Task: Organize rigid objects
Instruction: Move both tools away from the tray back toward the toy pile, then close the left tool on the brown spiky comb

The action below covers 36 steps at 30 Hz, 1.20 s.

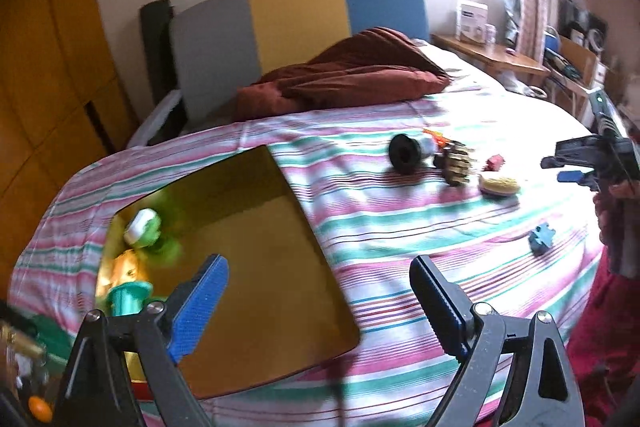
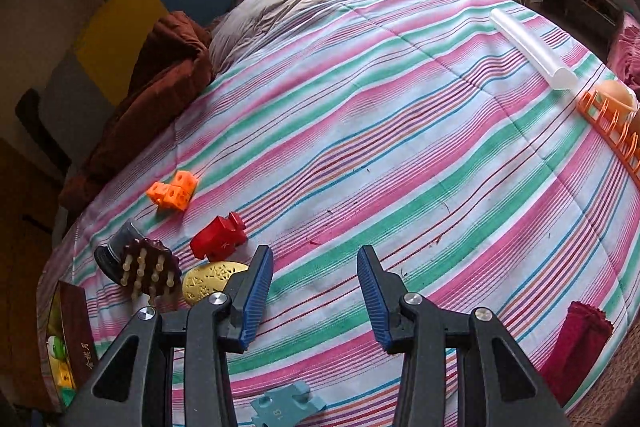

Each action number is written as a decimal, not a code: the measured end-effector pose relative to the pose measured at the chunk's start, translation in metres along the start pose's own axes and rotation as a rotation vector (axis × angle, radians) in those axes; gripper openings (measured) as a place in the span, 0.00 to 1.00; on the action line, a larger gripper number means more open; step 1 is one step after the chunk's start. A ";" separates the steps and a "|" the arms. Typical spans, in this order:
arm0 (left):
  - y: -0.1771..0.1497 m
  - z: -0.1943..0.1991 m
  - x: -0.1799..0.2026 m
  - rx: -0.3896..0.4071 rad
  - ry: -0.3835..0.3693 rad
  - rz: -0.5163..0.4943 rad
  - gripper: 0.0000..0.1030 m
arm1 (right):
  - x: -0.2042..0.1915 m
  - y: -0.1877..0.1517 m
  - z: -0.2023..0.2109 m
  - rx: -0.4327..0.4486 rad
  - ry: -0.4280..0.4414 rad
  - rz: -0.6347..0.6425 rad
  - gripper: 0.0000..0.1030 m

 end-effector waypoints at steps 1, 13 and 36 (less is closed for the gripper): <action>0.002 -0.003 0.005 -0.003 -0.005 -0.009 0.90 | 0.001 0.000 0.000 -0.004 0.003 -0.006 0.43; 0.018 -0.060 0.057 -0.107 -0.138 0.003 0.91 | 0.011 0.000 -0.010 -0.038 -0.042 -0.058 0.43; 0.066 -0.151 0.096 -0.208 -0.342 0.172 0.76 | 0.017 -0.005 -0.020 -0.108 -0.014 -0.091 0.43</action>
Point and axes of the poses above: each gripper's, at about its wrist camera, not at the fingertips, and z roughly against the way its jaws point, x to its right, y to its top, the point moved 5 cm from there along -z, roughly the way its jaws point, and after that the axes turned 7 degrees about -y, right-handed, at the moved point
